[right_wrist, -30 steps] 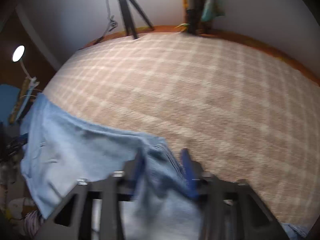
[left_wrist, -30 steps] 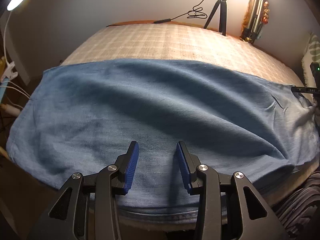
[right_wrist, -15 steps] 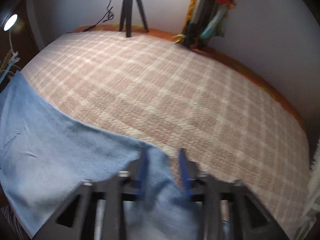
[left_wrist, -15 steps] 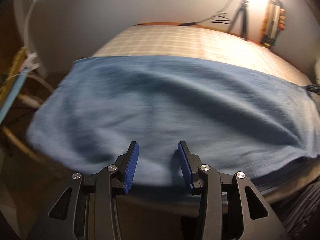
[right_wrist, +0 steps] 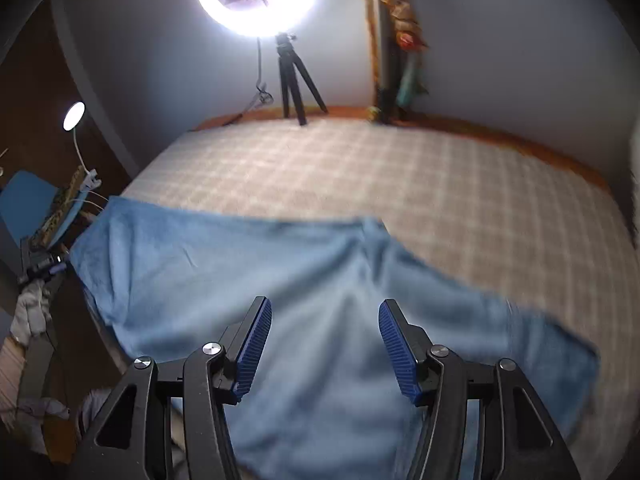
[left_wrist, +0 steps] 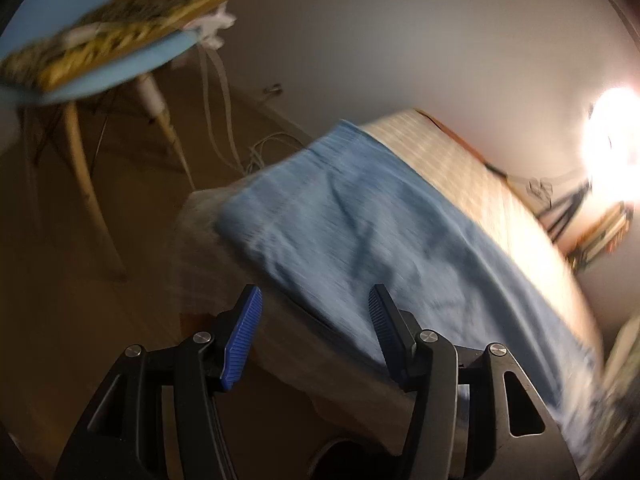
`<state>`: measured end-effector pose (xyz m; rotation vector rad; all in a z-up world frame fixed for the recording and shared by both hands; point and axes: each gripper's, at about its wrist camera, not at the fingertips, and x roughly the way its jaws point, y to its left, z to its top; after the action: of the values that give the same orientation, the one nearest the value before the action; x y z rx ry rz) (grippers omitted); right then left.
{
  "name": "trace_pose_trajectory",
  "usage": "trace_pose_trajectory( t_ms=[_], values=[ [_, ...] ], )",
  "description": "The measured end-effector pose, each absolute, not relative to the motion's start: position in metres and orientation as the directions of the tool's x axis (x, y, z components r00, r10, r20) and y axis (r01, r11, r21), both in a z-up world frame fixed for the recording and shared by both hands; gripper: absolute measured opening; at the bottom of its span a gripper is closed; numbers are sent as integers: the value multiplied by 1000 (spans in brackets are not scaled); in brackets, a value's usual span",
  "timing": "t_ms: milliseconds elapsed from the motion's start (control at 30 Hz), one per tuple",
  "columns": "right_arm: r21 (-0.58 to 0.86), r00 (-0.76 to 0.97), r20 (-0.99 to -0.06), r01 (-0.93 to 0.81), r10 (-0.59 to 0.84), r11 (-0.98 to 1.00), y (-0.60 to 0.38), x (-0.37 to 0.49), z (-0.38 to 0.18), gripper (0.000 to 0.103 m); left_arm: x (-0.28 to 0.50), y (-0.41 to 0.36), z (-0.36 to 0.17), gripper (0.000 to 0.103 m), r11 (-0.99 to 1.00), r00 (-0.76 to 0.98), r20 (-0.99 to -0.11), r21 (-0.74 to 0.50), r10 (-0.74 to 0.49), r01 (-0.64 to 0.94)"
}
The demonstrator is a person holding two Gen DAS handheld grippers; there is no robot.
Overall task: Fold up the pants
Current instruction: 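Smooth the folded jeans with both open tools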
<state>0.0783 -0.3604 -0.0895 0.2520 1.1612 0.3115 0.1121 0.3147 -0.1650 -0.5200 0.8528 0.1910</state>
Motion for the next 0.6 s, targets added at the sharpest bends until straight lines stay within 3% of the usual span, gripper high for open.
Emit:
trace_pose_trajectory(
  t_ms=[200,333,500,600],
  values=[
    [346,344,-898,173,273,922,-416,8,-113,63,125,341,-190,55,744,649,-756,-479,-81,-466],
    [332,325,-923,392,208,858,-458,-35,-130,65,128,339,-191,52,743,663,-747,-475,-56,-472],
    [263,298,-949,559,105,786,-491,-69,-141,66,135,332,-188,33,791,621,-783,-359,34,-495],
    [237,295,-954,628,56,741,-509,-79,-145,67,139,327,-183,11,826,622,-780,-306,67,-473]
  ],
)
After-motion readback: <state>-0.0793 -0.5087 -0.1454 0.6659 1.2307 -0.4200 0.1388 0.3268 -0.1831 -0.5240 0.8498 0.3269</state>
